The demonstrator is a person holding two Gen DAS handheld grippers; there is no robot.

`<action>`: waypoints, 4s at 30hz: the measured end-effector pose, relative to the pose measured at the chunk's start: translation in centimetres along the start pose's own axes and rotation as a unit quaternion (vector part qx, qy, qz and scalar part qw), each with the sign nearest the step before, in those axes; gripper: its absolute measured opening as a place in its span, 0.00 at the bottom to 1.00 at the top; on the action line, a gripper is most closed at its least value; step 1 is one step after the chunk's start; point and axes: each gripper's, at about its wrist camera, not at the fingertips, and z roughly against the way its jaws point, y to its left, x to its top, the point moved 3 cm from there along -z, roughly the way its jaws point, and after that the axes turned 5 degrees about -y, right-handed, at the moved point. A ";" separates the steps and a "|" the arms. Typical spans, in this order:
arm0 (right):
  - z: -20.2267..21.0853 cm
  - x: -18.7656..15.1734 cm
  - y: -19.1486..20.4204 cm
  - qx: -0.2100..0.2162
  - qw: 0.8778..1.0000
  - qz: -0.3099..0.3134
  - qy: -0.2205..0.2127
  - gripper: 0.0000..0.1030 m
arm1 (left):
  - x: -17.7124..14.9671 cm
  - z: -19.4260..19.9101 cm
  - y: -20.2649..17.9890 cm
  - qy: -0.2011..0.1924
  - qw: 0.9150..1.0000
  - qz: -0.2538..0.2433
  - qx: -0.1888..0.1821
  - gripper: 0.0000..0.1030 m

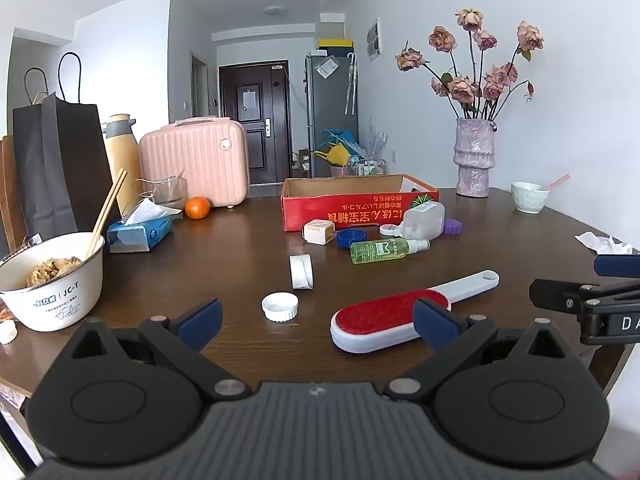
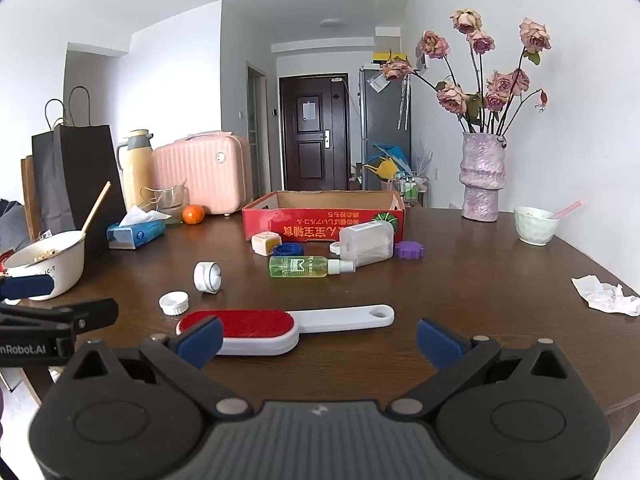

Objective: Organize rigid objects

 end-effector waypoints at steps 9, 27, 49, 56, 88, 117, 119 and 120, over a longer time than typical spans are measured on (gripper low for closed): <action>0.5 0.2 -0.1 0.000 1.000 0.005 -0.004 1.00 | -0.2 -0.4 -0.3 0.010 1.000 -0.011 -0.004 1.00; 0.3 0.0 0.1 -0.003 1.000 0.010 -0.003 1.00 | -0.1 -0.3 -0.1 0.008 1.000 -0.005 0.001 1.00; 0.2 0.0 0.3 -0.003 1.000 0.011 -0.003 1.00 | 0.0 -0.1 0.0 0.008 1.000 -0.003 0.003 1.00; 0.4 0.0 0.3 -0.005 1.000 0.012 -0.002 1.00 | 0.0 -0.1 0.1 0.008 1.000 -0.003 0.003 1.00; 0.3 -0.1 0.5 -0.003 1.000 0.014 -0.003 1.00 | -0.1 -0.1 0.1 0.007 1.000 -0.003 0.002 1.00; -4.9 -0.6 2.8 0.022 0.998 0.046 0.045 1.00 | 0.1 -4.3 2.4 0.040 0.999 0.011 0.019 1.00; -5.5 -0.6 3.0 0.025 0.997 0.048 0.050 1.00 | -0.1 -4.7 2.6 0.044 0.999 0.011 0.020 1.00; -5.8 -0.7 3.1 0.027 0.997 0.049 0.052 1.00 | -0.2 -5.0 2.6 0.048 0.999 0.012 0.021 1.00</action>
